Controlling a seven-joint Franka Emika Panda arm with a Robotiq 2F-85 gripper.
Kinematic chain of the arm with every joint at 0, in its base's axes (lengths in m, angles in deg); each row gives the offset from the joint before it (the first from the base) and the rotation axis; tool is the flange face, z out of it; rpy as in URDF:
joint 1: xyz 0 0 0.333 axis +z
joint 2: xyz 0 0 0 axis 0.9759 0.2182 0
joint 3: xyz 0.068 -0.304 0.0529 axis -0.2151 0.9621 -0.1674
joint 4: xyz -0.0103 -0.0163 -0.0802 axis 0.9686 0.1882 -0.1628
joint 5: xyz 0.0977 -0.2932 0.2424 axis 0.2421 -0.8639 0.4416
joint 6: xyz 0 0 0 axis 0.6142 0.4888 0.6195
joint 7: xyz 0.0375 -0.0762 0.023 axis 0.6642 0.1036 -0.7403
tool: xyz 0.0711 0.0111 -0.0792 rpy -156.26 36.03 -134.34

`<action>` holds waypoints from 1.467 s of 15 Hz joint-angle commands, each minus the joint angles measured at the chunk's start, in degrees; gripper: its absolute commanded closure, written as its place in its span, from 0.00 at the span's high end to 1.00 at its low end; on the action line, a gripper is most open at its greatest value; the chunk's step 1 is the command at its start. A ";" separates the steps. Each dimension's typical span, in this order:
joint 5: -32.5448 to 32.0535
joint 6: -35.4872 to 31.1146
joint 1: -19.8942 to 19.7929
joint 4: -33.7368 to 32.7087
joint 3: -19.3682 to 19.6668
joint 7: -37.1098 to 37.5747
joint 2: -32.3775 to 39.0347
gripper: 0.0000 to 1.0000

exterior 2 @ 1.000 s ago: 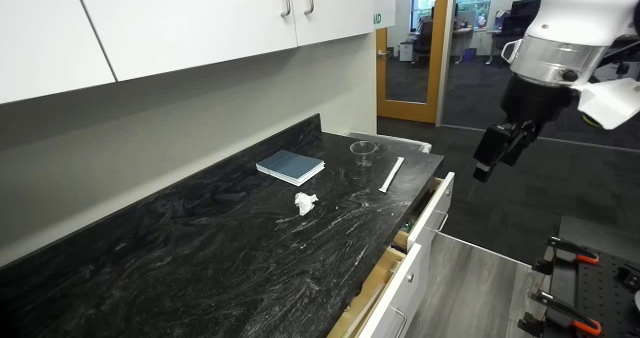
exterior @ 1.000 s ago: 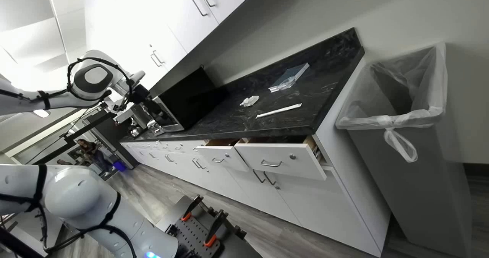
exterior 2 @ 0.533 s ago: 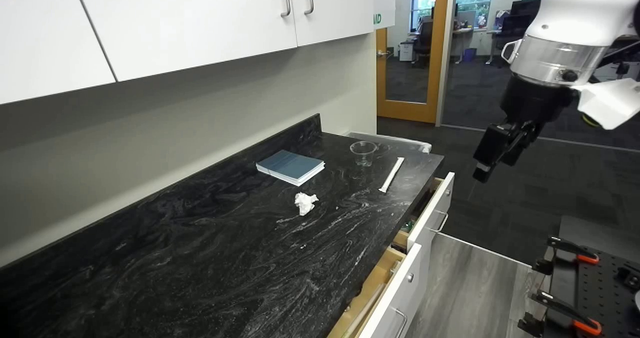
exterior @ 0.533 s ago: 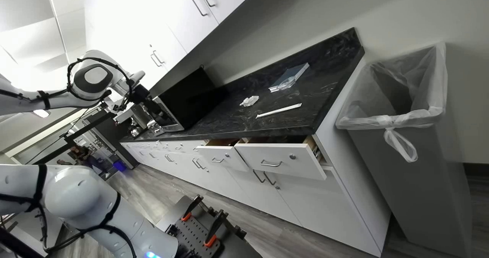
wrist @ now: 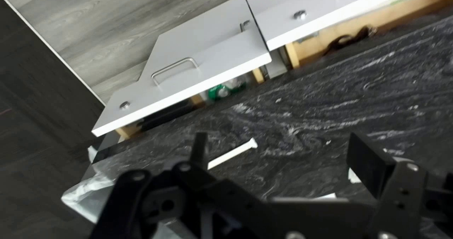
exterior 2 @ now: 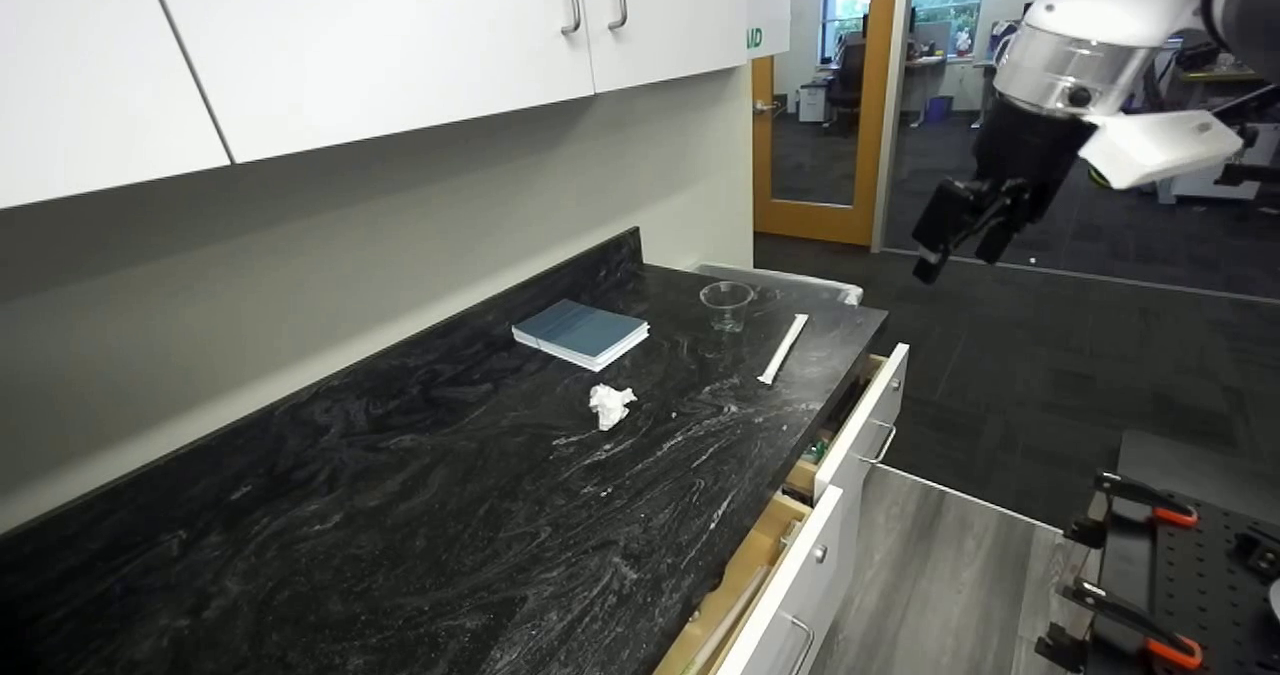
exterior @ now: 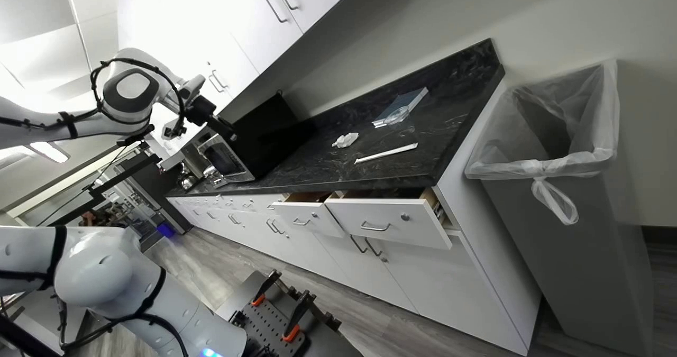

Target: Move the colourless cup from the right to the left

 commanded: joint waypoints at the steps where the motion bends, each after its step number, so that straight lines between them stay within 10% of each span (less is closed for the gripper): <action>1: -5.26 -4.85 -6.95 -5.40 3.06 1.03 6.19 1.00; 11: -8.18 -5.92 -8.30 -10.11 7.30 -0.81 13.45 1.00; 22: -0.52 -8.35 -2.94 -37.25 17.92 -39.00 45.87 1.00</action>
